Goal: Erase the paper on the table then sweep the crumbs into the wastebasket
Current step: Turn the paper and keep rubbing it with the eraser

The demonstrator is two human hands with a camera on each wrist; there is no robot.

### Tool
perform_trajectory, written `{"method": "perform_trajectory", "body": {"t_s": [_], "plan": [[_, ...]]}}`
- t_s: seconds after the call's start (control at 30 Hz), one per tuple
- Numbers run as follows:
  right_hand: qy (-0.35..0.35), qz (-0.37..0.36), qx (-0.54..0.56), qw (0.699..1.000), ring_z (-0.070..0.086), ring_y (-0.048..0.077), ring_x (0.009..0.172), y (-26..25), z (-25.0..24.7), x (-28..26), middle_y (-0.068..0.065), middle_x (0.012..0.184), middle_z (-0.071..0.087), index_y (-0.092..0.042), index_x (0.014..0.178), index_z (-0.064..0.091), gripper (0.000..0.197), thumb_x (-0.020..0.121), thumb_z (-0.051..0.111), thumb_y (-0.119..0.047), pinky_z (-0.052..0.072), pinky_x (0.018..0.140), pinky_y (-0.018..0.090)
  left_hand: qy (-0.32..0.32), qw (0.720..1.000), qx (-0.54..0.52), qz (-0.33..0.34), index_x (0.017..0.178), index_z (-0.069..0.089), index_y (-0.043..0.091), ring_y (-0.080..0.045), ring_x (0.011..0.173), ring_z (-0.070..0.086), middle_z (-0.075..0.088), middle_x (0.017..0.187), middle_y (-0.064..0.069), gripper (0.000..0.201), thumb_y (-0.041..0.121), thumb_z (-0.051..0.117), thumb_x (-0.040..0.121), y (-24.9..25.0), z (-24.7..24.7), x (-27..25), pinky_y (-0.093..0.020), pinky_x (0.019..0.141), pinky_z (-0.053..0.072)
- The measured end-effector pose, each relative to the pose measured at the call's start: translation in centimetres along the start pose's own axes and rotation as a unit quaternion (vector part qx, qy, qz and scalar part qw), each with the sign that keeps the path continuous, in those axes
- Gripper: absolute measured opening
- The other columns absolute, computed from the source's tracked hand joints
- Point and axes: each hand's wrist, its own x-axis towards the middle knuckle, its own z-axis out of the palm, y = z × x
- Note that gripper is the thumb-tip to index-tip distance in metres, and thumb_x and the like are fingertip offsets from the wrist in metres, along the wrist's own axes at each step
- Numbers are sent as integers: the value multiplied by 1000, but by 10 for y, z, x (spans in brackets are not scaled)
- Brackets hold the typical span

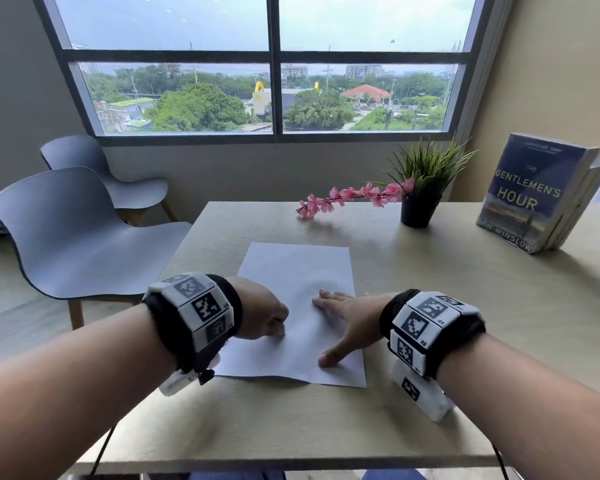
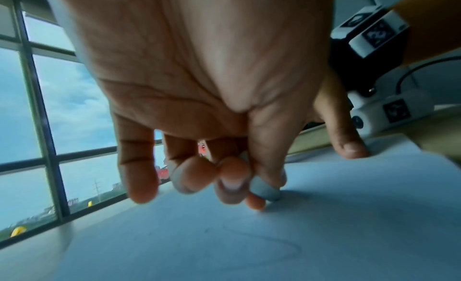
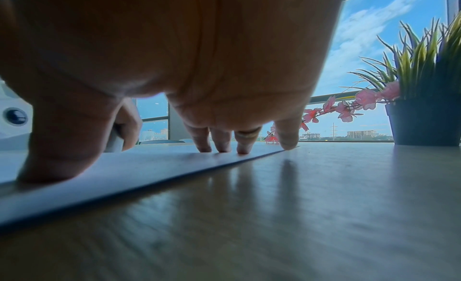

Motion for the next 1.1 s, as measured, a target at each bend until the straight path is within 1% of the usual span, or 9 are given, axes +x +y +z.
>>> {"method": "perform_trajectory", "body": {"t_s": [0.17, 0.33, 0.5, 0.57, 0.63, 0.73, 0.87, 1.0, 1.1], "plan": [[-4, 5, -5, 1000, -6, 4, 147, 0, 0, 0, -14, 161, -10, -29, 154, -3, 112, 74, 65, -67, 2, 121, 40, 7, 999, -15, -31, 113, 55, 20, -26, 104, 56, 61, 116, -2, 36, 46, 35, 99, -7, -3, 0, -29, 73, 35], [0, 1, 5, 1000, -5, 3, 147, 2, -1, 1, -15, 161, -9, -29, 154, -2, 112, 73, 67, -65, 1, 121, 39, 3, 1000, -21, 0, 110, 55, 20, -22, 89, 50, 61, 112, -2, 33, 44, 36, 98, 1, 4, -9, -29, 70, 33], [18, 1, 11, 1000, -6, 4, 148, 2, 0, 0, -14, 161, -1, -32, 154, 6, 107, 72, 66, -67, -5, 120, 43, 11, 999, -39, -18, 115, 55, 19, -25, 106, 55, 60, 118, -2, 36, 45, 36, 99, 2, 6, -16, -27, 71, 31], [55, -4, -19, 998, -6, 9, 148, 0, 0, 0, -9, 162, 2, -32, 153, 13, 99, 75, 59, -71, -6, 119, 47, 13, 999, -40, -14, 116, 54, 18, -26, 107, 55, 60, 119, -3, 36, 44, 36, 99, 4, 5, -15, -27, 72, 33], [74, -12, -36, 997, -4, 12, 149, -4, 0, 1, -8, 162, -3, -34, 152, 16, 95, 75, 56, -73, -5, 120, 47, 16, 999, -40, -8, 115, 55, 18, -25, 106, 55, 60, 118, -3, 35, 44, 36, 99, 7, 4, -12, -28, 73, 34], [35, -15, -40, 998, -2, 12, 149, -10, 1, 2, -10, 161, -10, -33, 154, 7, 101, 76, 57, -72, -3, 120, 46, 27, 999, -36, -1, 116, 54, 18, -25, 107, 55, 60, 119, -3, 36, 44, 36, 99, 12, -2, -6, -27, 74, 33], [-14, 0, -54, 998, -10, 10, 148, -10, 3, 4, -9, 161, -14, -29, 154, -8, 105, 80, 52, -72, 2, 120, 47, 28, 999, -32, 6, 115, 56, 16, -26, 107, 55, 60, 118, -5, 35, 41, 37, 99, 17, -7, -3, -27, 73, 33], [-19, 1, -45, 999, -12, 9, 148, -10, 4, 4, -8, 160, -17, -27, 153, -10, 105, 81, 53, -70, 4, 120, 46, 11, 999, -21, 30, 111, 56, 19, -25, 102, 56, 62, 113, -4, 32, 42, 39, 98, 19, -6, -6, -30, 75, 37], [-19, 0, -38, 999, -12, 9, 148, -10, 4, 4, -9, 160, -16, -28, 153, -9, 105, 80, 55, -70, 5, 120, 47, 6, 1000, -20, 9, 114, 56, 19, -24, 104, 56, 62, 116, -3, 36, 46, 38, 98, 12, -9, -2, -29, 75, 37]]}}
